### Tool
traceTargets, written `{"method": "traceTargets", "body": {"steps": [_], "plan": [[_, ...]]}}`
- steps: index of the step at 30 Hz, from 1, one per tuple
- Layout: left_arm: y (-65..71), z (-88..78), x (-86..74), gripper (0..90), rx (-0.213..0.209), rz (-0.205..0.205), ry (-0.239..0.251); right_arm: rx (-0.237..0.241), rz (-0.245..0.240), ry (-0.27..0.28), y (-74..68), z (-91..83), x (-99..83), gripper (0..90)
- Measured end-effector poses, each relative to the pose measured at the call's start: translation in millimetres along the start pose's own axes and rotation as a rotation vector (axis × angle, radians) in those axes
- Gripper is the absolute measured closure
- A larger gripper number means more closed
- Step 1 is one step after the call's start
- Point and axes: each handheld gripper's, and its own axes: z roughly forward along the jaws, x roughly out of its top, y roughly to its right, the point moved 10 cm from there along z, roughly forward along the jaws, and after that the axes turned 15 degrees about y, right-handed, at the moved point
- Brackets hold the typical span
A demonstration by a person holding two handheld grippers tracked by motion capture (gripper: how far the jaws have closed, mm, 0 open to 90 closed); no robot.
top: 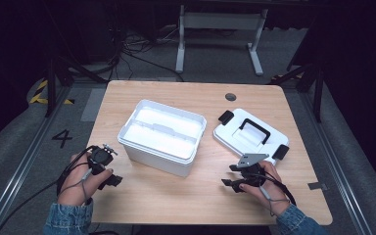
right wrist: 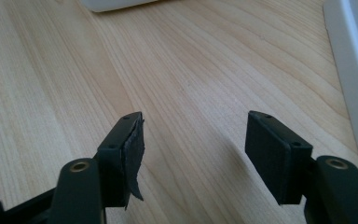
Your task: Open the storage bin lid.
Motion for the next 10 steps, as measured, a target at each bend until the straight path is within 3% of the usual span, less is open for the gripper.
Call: {"method": "traceTargets", "body": {"steps": [4,10], "plan": [[-0.1,0.8,0.1,19.9,-0.001,0.001,-0.005,-0.011,-0.018,0.028,0.3,1.1,1.4,38.1],[-1.8,2.2,0.4,19.8,0.005,0.003,-0.001,-0.006,-0.012,0.026,-0.3,2.6,-0.7,38.1]]}}
